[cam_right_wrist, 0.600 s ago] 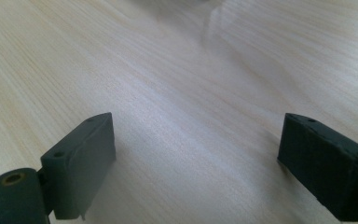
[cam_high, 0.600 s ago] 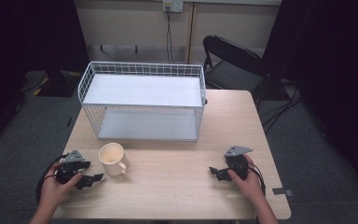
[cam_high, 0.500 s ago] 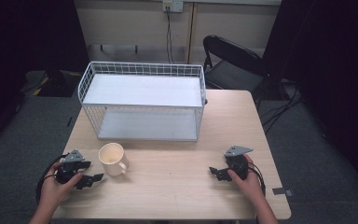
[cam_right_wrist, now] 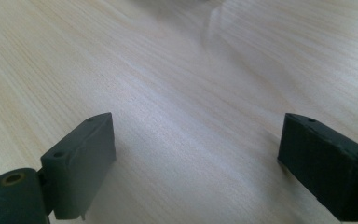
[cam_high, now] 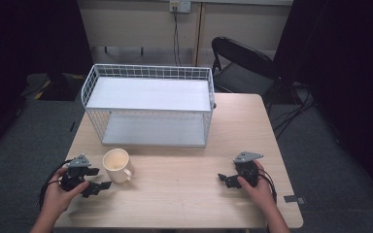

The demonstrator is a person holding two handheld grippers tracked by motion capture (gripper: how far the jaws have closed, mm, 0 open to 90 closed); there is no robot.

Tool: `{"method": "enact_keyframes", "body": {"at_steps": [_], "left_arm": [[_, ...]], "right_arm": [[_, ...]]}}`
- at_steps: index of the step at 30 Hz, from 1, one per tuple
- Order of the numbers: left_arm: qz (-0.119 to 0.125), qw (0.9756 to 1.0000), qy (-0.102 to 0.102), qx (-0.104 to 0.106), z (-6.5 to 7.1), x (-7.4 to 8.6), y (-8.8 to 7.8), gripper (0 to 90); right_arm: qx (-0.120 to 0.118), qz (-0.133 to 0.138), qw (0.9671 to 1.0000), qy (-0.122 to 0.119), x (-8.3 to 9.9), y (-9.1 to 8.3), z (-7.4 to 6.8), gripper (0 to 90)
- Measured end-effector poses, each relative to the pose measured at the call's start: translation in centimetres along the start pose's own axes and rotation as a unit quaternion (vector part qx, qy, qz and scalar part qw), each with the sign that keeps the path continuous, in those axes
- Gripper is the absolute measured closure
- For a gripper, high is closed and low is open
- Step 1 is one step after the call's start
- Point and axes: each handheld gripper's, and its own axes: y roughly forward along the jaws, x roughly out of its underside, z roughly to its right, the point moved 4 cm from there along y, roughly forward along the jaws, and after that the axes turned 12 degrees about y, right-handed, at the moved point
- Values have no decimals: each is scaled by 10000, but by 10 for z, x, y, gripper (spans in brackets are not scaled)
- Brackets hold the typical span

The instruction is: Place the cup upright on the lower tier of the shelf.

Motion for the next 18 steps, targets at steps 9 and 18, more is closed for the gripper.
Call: {"method": "enact_keyframes", "body": {"at_steps": [9,18], "left_arm": [[-154,9998,73,39,5,-9,-6,175],[-193,9997,90,81,8,-15,-13,177]], "right_arm": [[-1,0,10000,0,0,0,0,102],[0,1,10000,1,0,0,0,102]]}}
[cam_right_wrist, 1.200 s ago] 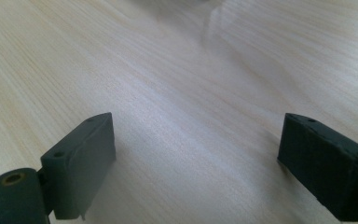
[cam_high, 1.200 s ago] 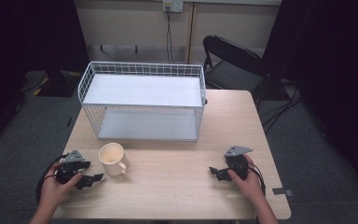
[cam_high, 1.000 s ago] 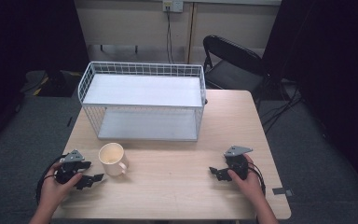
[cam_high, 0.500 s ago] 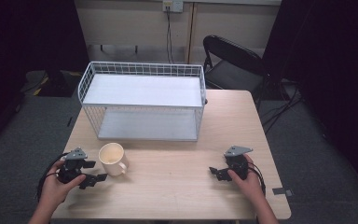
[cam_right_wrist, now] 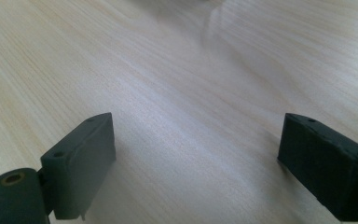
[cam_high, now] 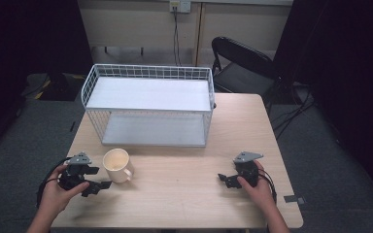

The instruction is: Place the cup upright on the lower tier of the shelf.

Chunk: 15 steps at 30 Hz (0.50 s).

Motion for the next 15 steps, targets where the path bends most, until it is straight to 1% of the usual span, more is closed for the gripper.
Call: {"method": "enact_keyframes", "body": {"at_steps": [2,5,7,9,13,15], "left_arm": [[-33,10000,-49,-28,0,-1,-2,178],[5,10000,-51,-8,1,-3,-3,188],[-28,10000,-18,-37,0,-4,-4,193],[7,10000,7,-67,0,-5,-6,194],[19,10000,-62,-50,0,-7,-9,201],[-16,10000,-54,-54,-1,-8,-10,202]], "right_arm": [[1,0,10000,-2,0,0,0,102],[0,0,10000,-1,0,0,0,102],[1,0,10000,-1,0,0,0,102],[1,0,10000,-2,0,0,0,102],[1,1,10000,-2,0,0,0,102],[2,0,10000,-2,0,0,0,102]]}}
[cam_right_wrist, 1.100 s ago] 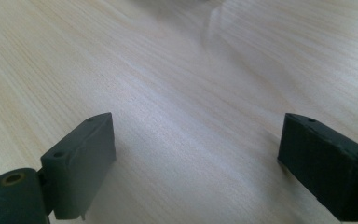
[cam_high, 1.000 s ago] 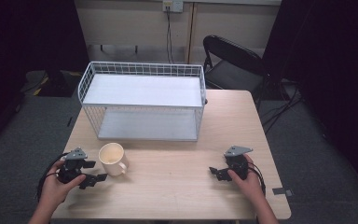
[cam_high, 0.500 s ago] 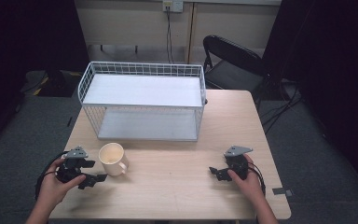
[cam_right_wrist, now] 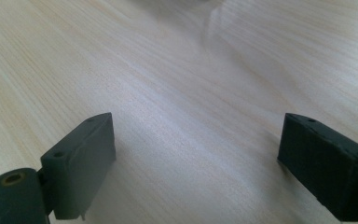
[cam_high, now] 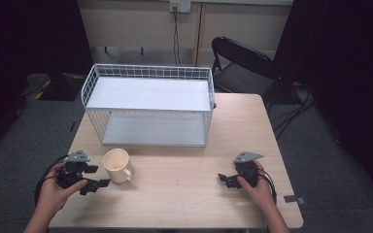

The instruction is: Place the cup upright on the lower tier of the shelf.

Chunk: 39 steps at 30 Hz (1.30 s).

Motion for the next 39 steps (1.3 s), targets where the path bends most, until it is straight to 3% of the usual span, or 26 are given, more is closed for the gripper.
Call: {"method": "enact_keyframes", "body": {"at_steps": [15,39], "left_arm": [[-117,9999,-60,27,-1,-7,-7,207],[-167,9995,-213,-130,-12,-29,-20,211]], "right_arm": [[0,0,10000,1,0,0,0,102],[0,0,10000,1,0,0,0,102]]}}
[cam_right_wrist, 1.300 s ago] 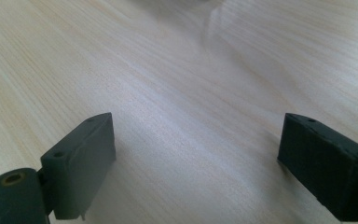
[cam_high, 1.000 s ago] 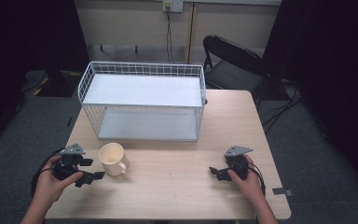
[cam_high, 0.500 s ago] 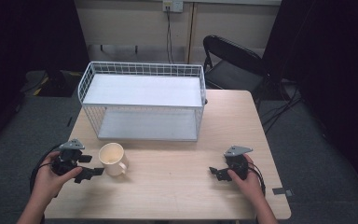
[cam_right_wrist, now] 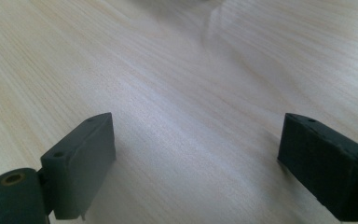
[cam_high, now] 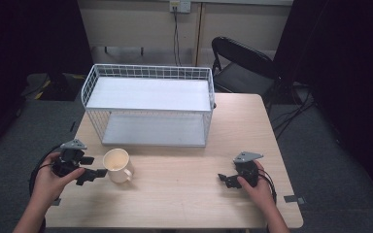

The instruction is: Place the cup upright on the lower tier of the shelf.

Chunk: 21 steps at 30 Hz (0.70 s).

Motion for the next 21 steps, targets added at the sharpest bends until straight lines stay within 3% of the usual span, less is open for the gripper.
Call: {"method": "enact_keyframes", "body": {"at_steps": [21], "left_arm": [[17,9999,-88,-65,-8,-16,11,209]], "right_arm": [[0,0,10000,0,0,0,0,102]]}}
